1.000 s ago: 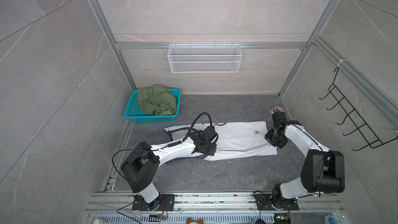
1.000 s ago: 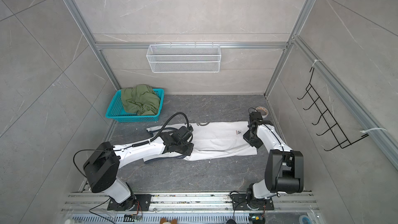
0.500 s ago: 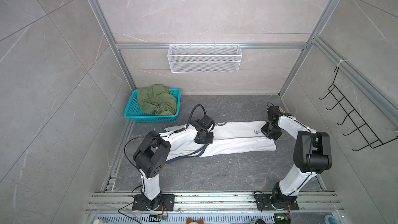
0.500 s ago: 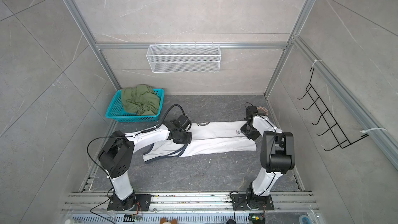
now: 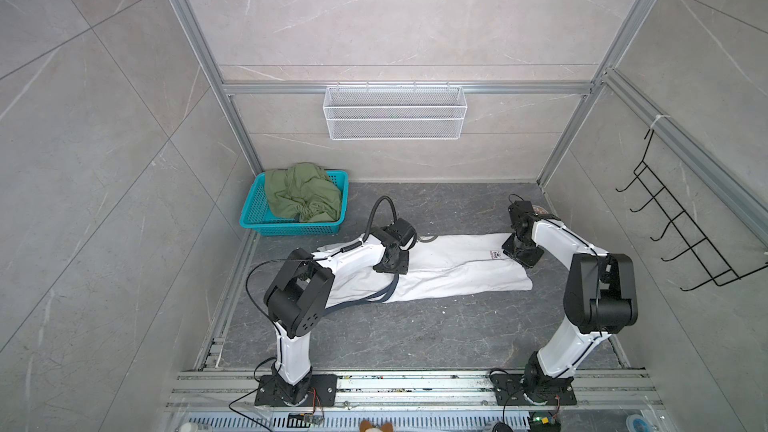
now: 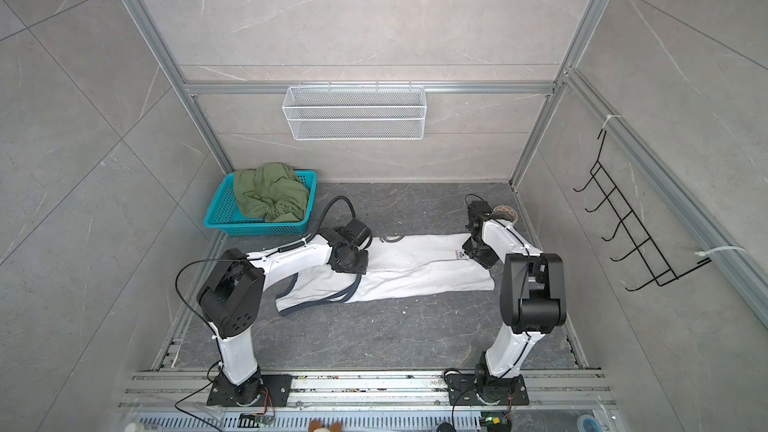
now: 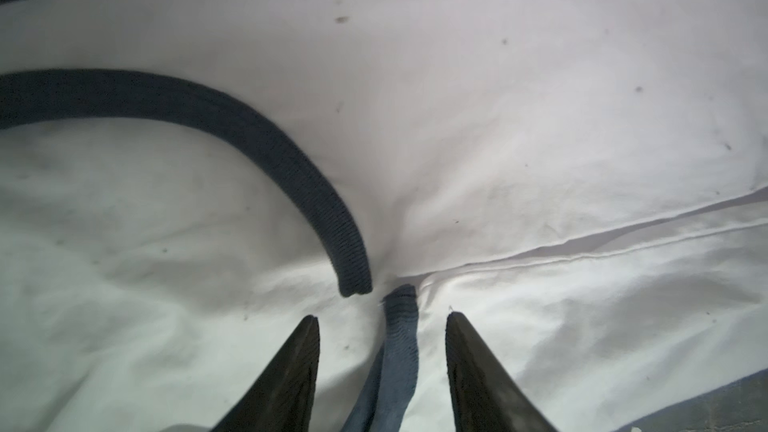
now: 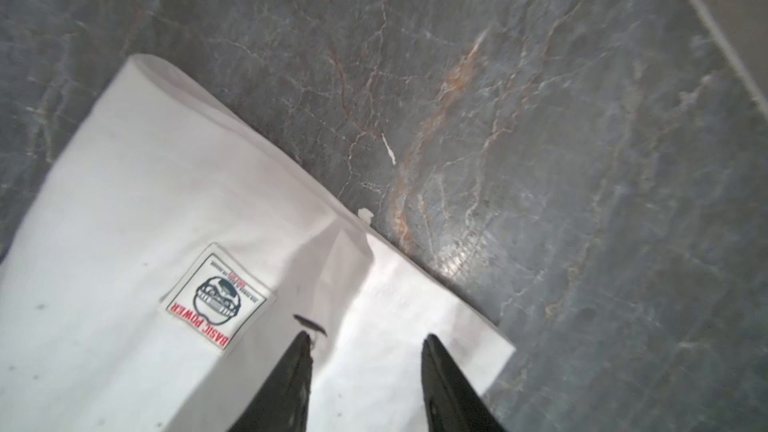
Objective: Fold and stack the tank tops
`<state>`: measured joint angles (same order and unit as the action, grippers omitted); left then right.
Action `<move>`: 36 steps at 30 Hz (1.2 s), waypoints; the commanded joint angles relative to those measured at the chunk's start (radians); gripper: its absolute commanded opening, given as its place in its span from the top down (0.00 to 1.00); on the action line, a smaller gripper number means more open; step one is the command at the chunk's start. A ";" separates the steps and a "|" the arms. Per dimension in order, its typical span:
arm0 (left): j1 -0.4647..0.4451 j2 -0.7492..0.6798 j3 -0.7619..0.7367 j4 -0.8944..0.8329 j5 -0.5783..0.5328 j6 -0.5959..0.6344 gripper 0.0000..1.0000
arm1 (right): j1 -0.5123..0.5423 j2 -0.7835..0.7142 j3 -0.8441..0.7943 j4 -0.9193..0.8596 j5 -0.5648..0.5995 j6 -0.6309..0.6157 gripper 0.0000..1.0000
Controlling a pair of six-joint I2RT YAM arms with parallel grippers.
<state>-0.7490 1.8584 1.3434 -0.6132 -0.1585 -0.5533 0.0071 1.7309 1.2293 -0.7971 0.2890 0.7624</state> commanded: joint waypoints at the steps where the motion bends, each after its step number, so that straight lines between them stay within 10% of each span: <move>1: -0.038 -0.100 -0.017 0.004 -0.096 0.010 0.48 | 0.041 -0.076 0.012 -0.059 0.087 -0.022 0.54; 15: -0.034 0.046 -0.041 0.168 0.079 -0.012 0.53 | -0.028 0.082 -0.072 0.127 -0.225 -0.024 0.55; 36: 0.058 -0.007 -0.096 0.146 0.068 -0.003 0.44 | -0.149 -0.168 -0.215 0.035 -0.007 0.047 0.57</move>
<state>-0.7013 1.9148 1.2484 -0.3981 -0.0742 -0.5762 -0.1398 1.6547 1.0145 -0.7006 0.1978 0.8001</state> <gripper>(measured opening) 0.548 0.427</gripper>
